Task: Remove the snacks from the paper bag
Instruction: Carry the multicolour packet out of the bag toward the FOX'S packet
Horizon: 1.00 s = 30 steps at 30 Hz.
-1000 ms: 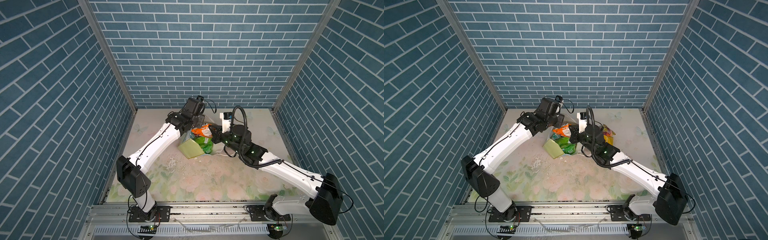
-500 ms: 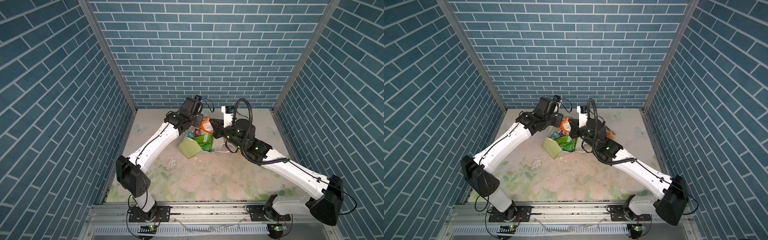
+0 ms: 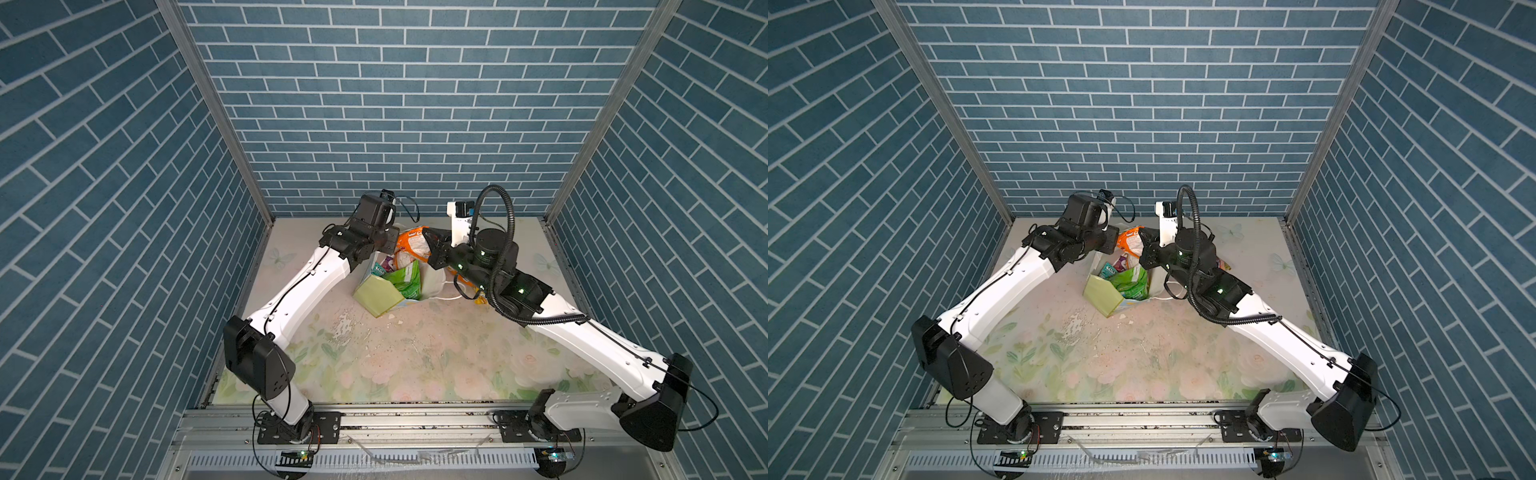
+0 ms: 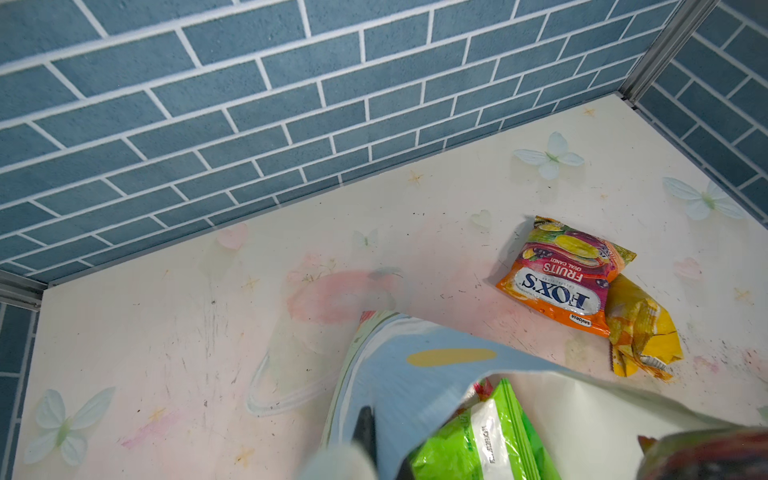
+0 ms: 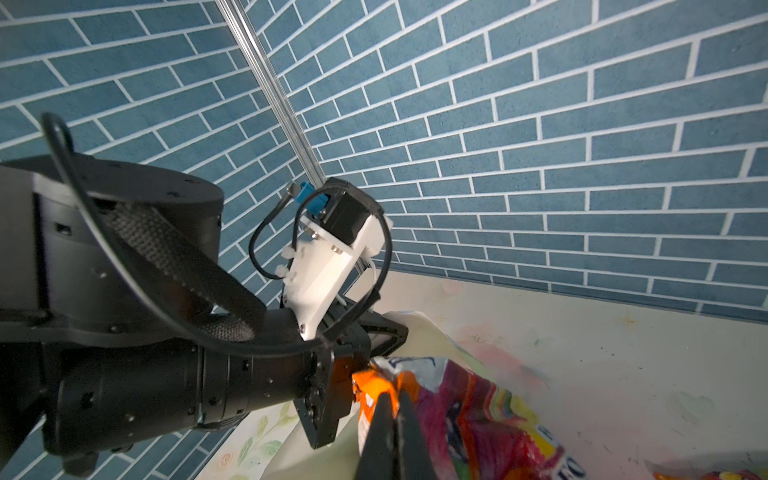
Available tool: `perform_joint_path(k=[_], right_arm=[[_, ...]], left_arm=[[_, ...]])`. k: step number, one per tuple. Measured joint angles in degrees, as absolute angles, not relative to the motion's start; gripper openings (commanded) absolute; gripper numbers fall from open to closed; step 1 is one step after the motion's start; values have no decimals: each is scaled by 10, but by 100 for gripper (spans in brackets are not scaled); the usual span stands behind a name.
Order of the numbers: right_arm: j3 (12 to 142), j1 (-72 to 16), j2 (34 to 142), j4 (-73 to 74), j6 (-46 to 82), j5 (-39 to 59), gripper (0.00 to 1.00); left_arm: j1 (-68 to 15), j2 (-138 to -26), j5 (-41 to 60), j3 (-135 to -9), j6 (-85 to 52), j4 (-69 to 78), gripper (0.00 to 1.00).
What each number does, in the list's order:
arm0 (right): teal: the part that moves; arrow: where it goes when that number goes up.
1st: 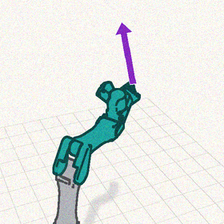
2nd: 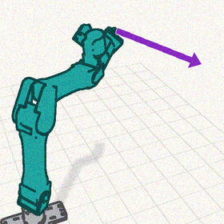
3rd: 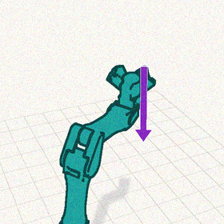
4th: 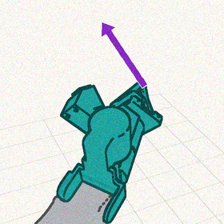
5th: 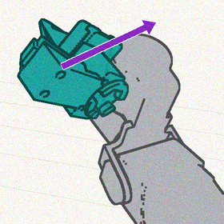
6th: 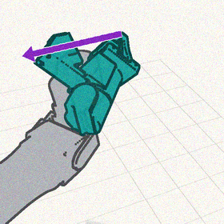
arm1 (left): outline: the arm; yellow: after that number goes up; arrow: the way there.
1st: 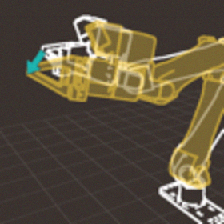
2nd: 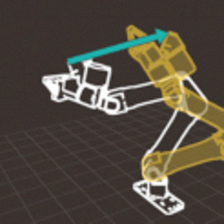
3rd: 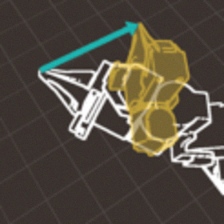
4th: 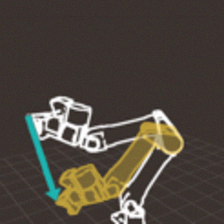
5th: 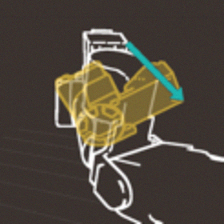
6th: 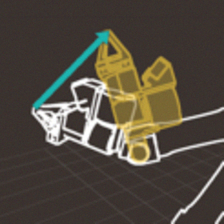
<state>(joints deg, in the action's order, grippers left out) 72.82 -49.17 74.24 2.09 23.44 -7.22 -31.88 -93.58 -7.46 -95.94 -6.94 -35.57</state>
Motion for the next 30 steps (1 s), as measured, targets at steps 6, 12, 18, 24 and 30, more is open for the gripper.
perform_joint_path(k=[6,12,18,24,30], right_arm=[[759,-492,742,-12,217,-99,0],[798,-489,742,-45,205,-123,0],[829,-478,741,-72,205,-145,0],[839,-468,724,-99,199,-178,0],[836,-450,693,-118,191,-216,0]], left_arm=[[-313,-935,-58,-956,-74,-351,0],[-307,-932,-47,-951,-81,-347,0],[-301,-926,-37,-946,-82,-346,0],[-295,-905,-33,-923,-82,-337,0],[-295,-868,-33,-888,-82,-328,0]])
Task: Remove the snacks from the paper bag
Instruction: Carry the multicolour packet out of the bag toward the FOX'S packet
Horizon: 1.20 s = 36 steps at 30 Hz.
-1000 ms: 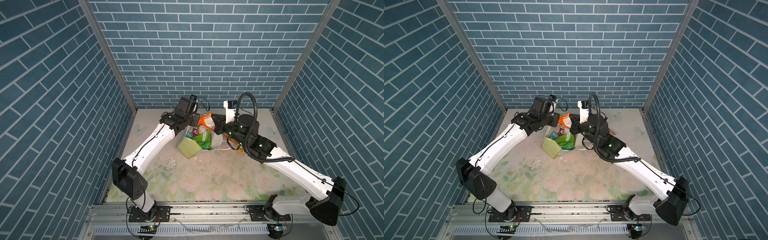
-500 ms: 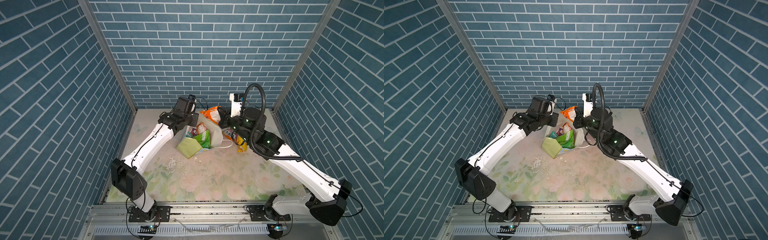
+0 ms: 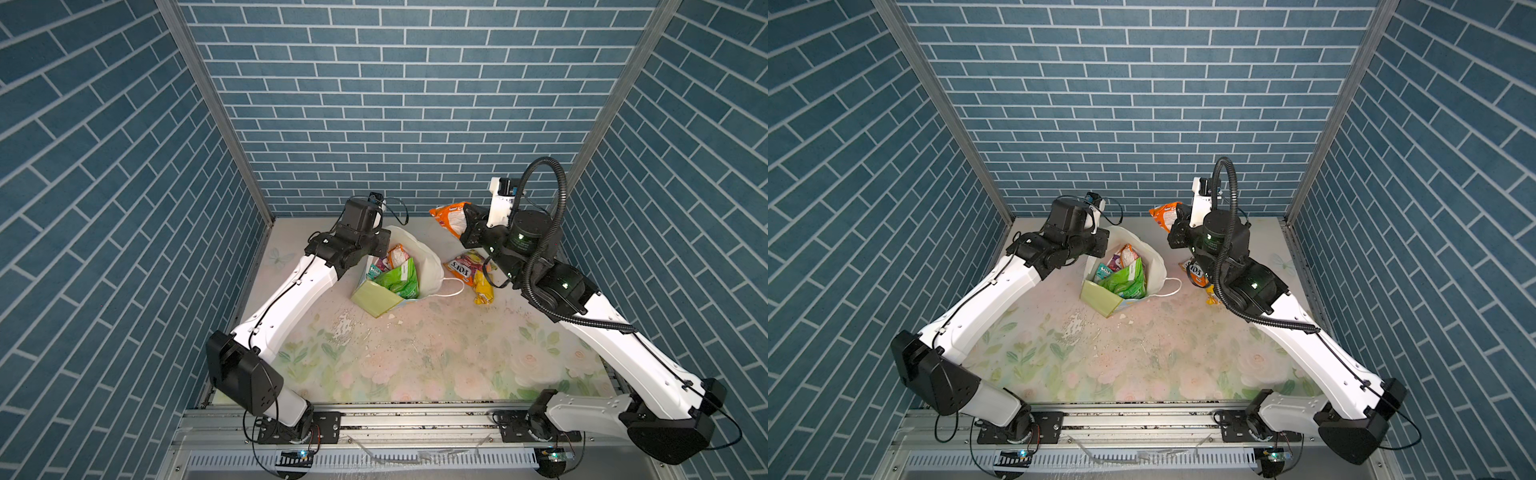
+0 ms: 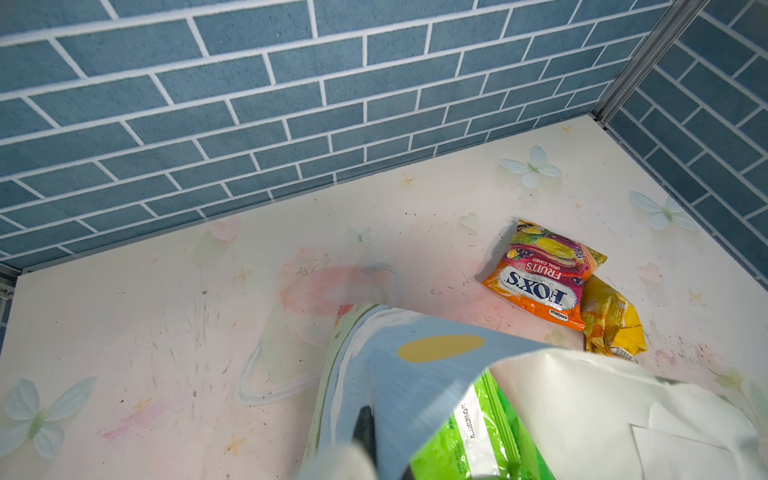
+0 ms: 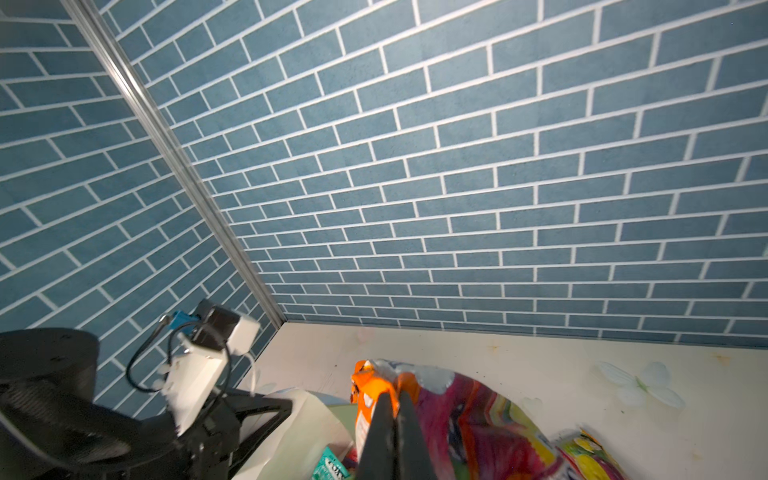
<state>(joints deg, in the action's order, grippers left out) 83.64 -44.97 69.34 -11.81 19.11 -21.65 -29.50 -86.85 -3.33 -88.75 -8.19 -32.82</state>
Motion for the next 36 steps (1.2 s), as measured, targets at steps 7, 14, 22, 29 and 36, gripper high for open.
perform_joint_path(k=[7,14,22,29,36], right_arm=[[796,-411,660,-126,192,-245,0],[764,-379,656,-157,198,-252,0],[750,-352,662,-201,212,-246,0],[733,-337,672,-257,225,-241,0],[700,-297,677,-309,253,-237,0]], left_arm=[[-295,-845,-40,-858,-81,-315,0],[-295,-827,-55,-842,-80,-311,0],[-295,-810,-82,-824,-71,-309,0],[-295,-790,-111,-800,-65,-296,0],[-295,-774,-112,-781,-62,-283,0]])
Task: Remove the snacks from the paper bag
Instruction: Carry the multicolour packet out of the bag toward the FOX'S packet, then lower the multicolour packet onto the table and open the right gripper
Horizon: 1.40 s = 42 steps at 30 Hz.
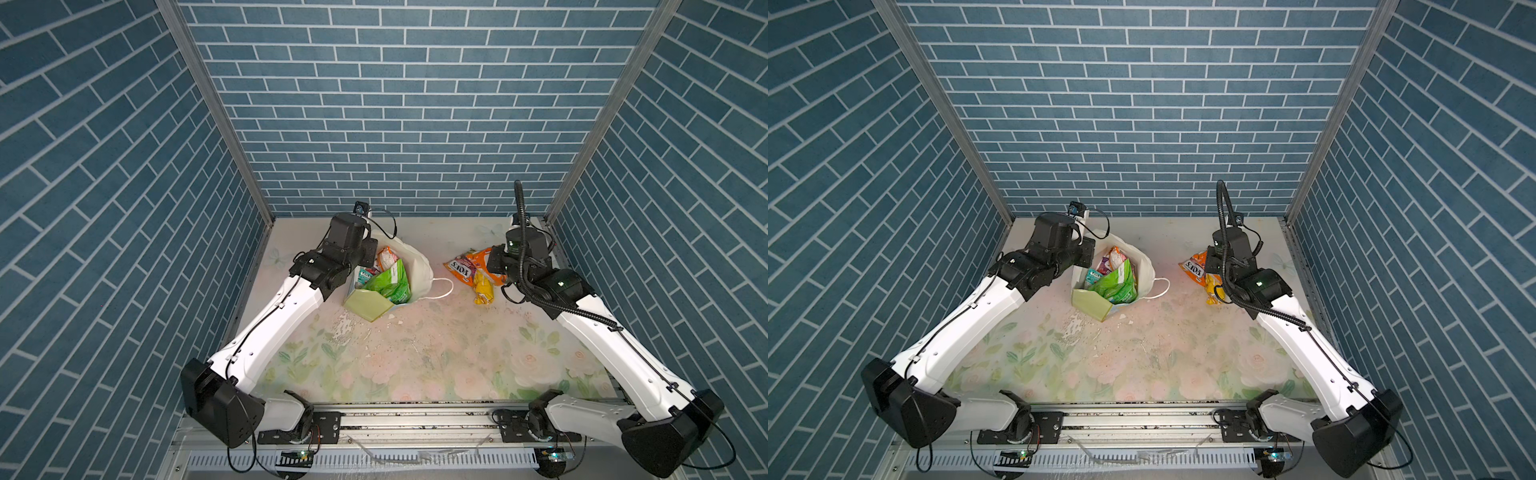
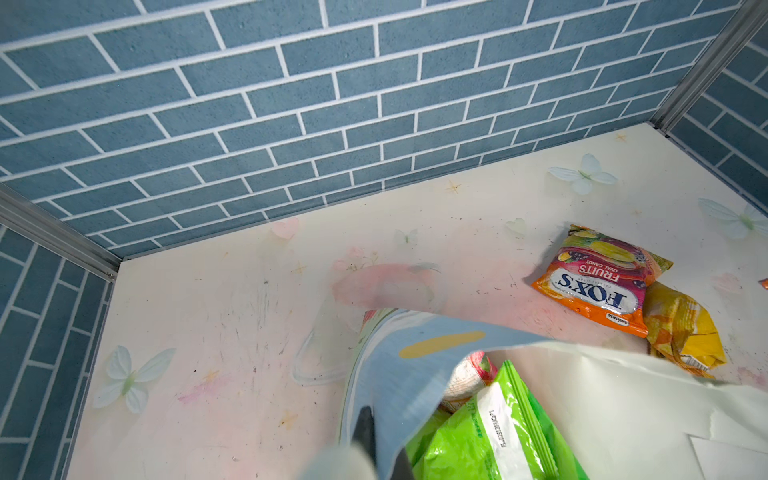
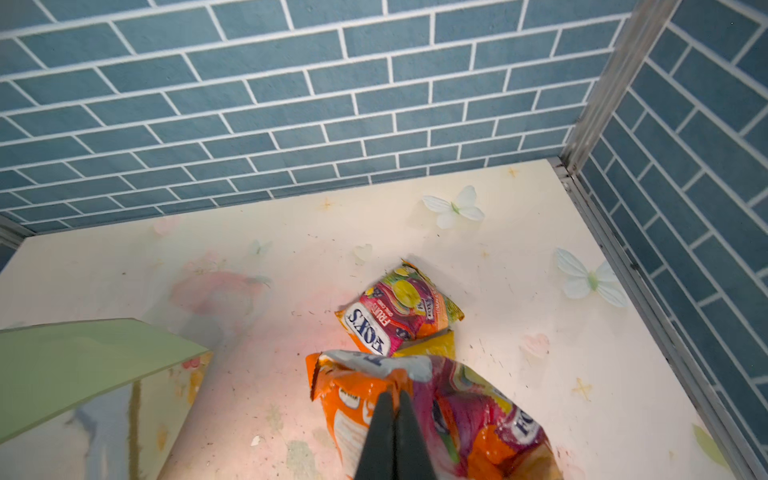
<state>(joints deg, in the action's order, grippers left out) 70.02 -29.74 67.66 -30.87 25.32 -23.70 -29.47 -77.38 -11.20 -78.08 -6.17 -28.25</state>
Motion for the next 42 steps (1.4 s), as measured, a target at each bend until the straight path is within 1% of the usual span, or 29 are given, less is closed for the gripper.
perform_joint_path(k=[11,22,26,34,38,42], right_arm=[[639,-200,680,-342,283,-225,0],[622,-142,760,-329,280,-215,0],[644,-130,812,-321,272,-217,0],[772,-114,947,-319,245,-253,0],[814,-114,991,-316,239,-267,0],[818,-116,1014,-315,240,-260,0]], left_arm=[[-295,-764,-113,-771,-62,-275,0],[-295,-763,-98,-771,-68,-273,0],[-295,-763,-96,-771,-69,-272,0],[-295,-763,-94,-771,-68,-272,0],[-295,-762,-94,-771,-68,-272,0],[-295,-762,-94,-771,-68,-272,0]])
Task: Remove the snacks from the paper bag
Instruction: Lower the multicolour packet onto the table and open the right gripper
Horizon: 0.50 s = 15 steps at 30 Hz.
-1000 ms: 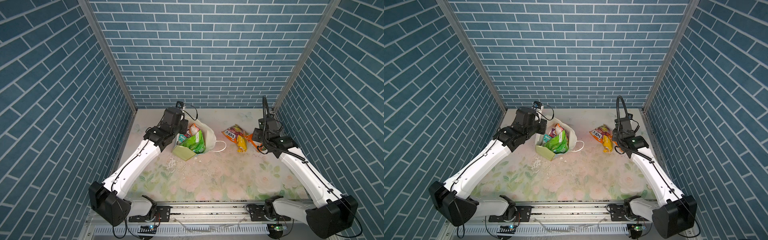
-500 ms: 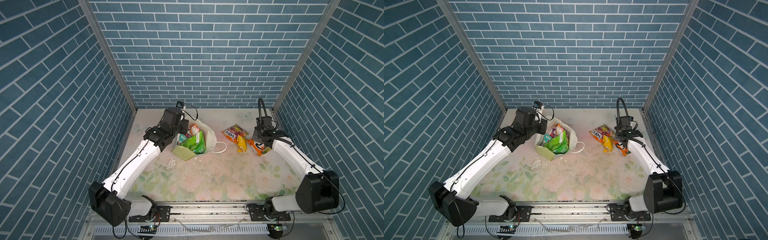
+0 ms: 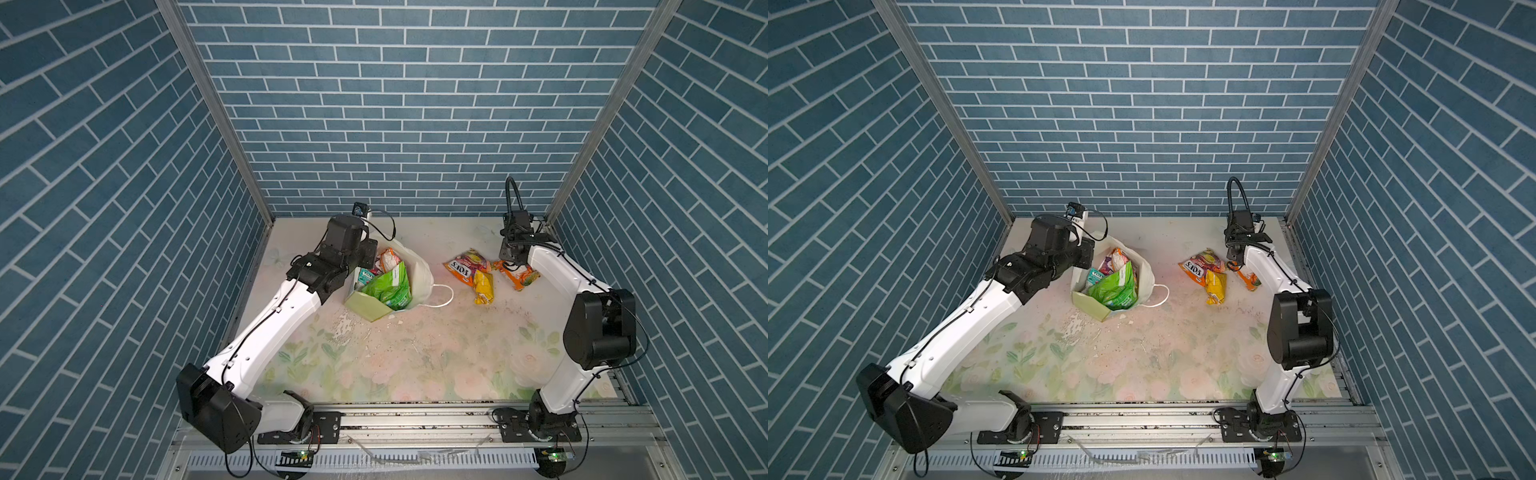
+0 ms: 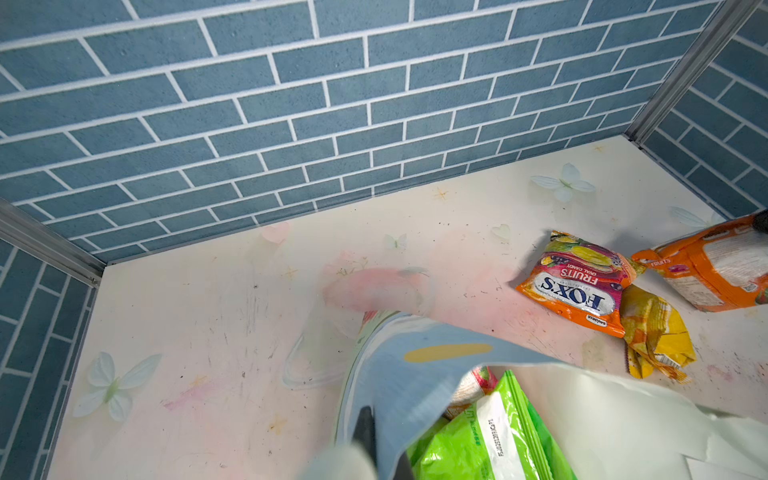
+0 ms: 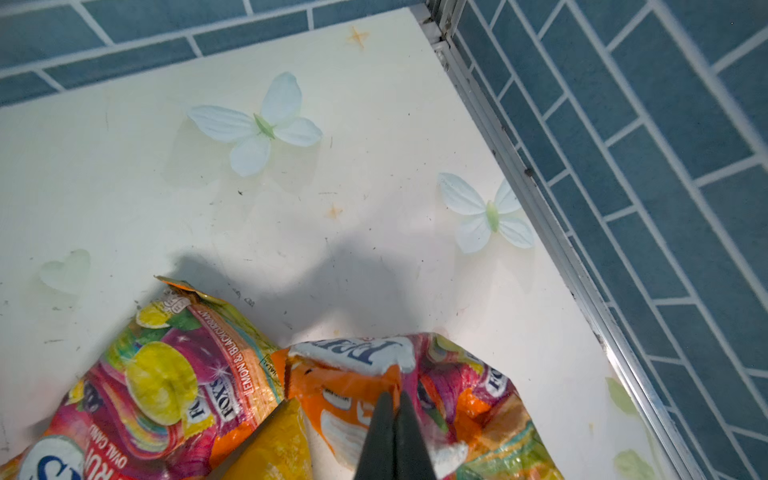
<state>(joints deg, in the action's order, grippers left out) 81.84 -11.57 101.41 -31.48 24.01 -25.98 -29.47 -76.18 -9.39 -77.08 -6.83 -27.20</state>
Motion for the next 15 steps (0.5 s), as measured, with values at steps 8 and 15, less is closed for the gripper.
perform_joint_path(k=[8,15], right_arm=[[759,-122,1004,-266,268,-195,0],[731,-137,985,-251,290,-165,0]], left_arm=[[-295,-762,-92,-771,-69,-272,0],[-295,-762,-86,-771,-69,-272,0]])
